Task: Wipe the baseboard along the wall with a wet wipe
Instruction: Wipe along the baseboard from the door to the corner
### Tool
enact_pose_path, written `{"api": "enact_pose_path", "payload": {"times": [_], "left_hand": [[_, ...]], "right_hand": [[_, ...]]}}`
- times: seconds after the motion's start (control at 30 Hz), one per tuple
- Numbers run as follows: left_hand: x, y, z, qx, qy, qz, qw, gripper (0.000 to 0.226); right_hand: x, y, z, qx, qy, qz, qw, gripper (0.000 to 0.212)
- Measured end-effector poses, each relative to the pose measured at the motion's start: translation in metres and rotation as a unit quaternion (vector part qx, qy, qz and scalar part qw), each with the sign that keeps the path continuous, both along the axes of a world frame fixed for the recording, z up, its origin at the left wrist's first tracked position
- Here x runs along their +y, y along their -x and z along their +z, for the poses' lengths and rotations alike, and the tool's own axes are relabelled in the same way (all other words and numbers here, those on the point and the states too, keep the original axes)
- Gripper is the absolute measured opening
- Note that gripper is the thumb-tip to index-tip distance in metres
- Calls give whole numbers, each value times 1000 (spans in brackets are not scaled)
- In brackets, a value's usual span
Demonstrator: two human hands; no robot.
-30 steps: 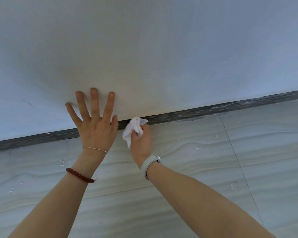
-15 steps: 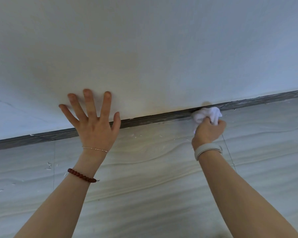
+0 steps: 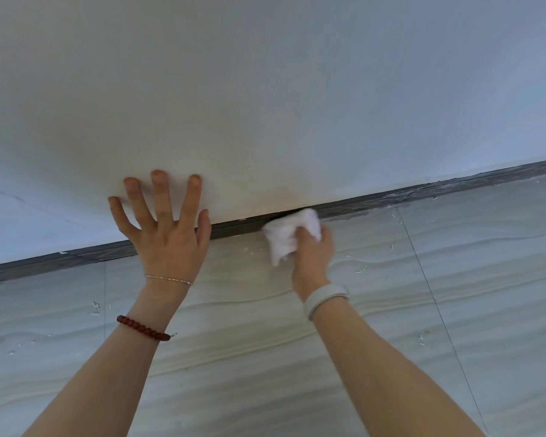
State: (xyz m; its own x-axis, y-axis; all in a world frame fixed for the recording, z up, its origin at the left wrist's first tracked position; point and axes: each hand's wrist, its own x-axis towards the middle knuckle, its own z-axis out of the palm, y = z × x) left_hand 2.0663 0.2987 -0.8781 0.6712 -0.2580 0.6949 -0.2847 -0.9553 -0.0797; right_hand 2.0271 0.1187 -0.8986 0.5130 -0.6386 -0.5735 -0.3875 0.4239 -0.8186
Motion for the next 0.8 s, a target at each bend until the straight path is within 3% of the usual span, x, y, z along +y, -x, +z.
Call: {"api": "enact_pose_path", "payload": {"times": [0.1,0.2,0.37,0.5,0.57,0.63,0.7,0.73,0.8], "left_hand": [[-3,-1,-1,12,16,1,1000,78],[-3,-3,-2,6,13,4,1000,79],[-4,-4,-4,-2,9,4,1000,80],[-3,-3,-4,-6,10,4,1000,79],[-1,-3,-4,-12,4,2,1000,79],[2,-3,-3,-9,-5,1,1000,79],[4,-4,-5,-9,-15,-1,1000,79],[5,-4,-5,-10,-18,0,1000,79],[6,-5,-6,-15,-22,1,1000,80]], "right_hand": [[-67,-1,0,38,114,-129,984,9],[-102,-9,8,20,183,-167,969,20],[-40,-5,-3,44,172,-18,984,26],[39,1,-11,22,30,186,982,16],[65,-4,-21,30,-55,232,971,21],[65,-8,-23,35,-126,177,975,16],[35,-5,-28,-18,-184,54,981,24],[11,-2,-35,-47,-167,-7,985,27],[-38,-2,-40,-34,-28,-86,995,24]]}}
